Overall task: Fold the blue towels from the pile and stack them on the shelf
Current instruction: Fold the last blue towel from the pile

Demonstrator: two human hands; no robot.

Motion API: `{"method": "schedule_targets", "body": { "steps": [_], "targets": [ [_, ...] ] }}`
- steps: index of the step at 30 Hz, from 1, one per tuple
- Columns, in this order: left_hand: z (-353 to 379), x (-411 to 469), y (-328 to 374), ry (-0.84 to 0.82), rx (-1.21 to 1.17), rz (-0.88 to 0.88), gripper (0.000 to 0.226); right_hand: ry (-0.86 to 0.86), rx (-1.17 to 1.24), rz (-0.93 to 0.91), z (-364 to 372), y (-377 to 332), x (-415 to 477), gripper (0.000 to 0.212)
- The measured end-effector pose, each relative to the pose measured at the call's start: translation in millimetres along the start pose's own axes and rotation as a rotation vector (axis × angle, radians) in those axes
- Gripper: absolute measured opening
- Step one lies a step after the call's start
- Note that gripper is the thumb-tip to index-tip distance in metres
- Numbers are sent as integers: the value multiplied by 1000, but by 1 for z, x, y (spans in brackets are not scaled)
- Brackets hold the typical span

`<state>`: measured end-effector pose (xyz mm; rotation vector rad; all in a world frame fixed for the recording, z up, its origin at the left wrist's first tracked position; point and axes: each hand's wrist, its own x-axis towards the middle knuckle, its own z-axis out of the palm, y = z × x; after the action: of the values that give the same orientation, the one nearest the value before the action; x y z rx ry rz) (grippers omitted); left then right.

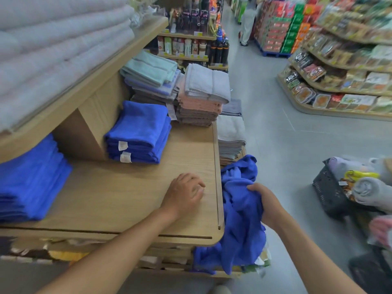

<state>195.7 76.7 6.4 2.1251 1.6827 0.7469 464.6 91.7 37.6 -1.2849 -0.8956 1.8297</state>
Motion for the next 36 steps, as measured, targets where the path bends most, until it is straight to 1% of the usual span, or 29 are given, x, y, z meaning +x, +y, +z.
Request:
{"method": "schedule_targets", "body": {
  "steps": [2,4,6,7,8,9,10,12,13,14,15,16,17,18,20,21,23,25,27,30,32,33,35,36],
  "targets": [
    [-5,-10,20,7,-183,-8,16,40,148,3,18,-16,-13,42],
    [-7,-23,42,-20,-375,-31,22,83,214,-33,39,-28,-23,41],
    [-8,-33,63,-73,-544,-62,39,110,219,-90,66,-37,-32,40],
    [-9,-38,71,-82,-634,-78,48,90,208,-118,83,-43,-38,38],
    [-10,-41,78,-61,-734,-103,51,42,181,-151,100,-48,-44,37],
    [-12,-43,83,-8,-823,-139,48,-7,130,-188,115,-53,-48,37],
    [-18,-45,85,68,-894,-177,41,-38,68,-232,126,-56,-52,34],
    [-36,-46,81,232,-992,-241,23,-27,-31,-308,138,-57,-58,20],
    [-48,-46,76,296,-1029,-268,15,-28,-74,-346,139,-56,-60,19],
    [-62,-47,69,348,-1063,-291,12,-51,-120,-378,139,-53,-62,20],
    [-78,-48,61,392,-1085,-312,15,-57,-202,-412,138,-48,-65,18],
    [-94,-49,51,424,-1095,-331,18,-35,-321,-446,136,-40,-65,16],
    [-110,-50,40,439,-1079,-348,19,15,-474,-469,132,-28,-62,18],
    [-125,-52,28,442,-1033,-357,19,87,-650,-471,127,-14,-58,30],
    [-150,-58,2,414,-877,-339,19,206,-995,-416,116,16,-51,58],
    [-159,-63,-10,393,-797,-323,16,234,-1093,-384,111,30,-51,66],
    [-169,-76,-31,341,-631,-271,13,278,-1183,-358,106,49,-52,71],
    [-171,-91,-48,279,-483,-242,15,342,-1250,-360,106,55,-53,69],
    [-172,-104,-65,266,-407,-236,20,383,-1263,-360,106,56,-55,61],
    [-178,-117,-83,271,-448,-308,24,366,-1291,-349,96,53,-57,37],
    [-181,-122,-85,215,-436,-320,31,334,-1322,-353,92,47,-56,14],
    [-182,-124,-85,182,-442,-332,30,337,-1316,-351,92,42,-54,8],
    [-184,-125,-81,119,-510,-369,24,367,-1261,-342,94,24,-50,8],
    [-185,-125,-79,96,-555,-383,29,382,-1228,-351,96,10,-46,12]
  ]
}}
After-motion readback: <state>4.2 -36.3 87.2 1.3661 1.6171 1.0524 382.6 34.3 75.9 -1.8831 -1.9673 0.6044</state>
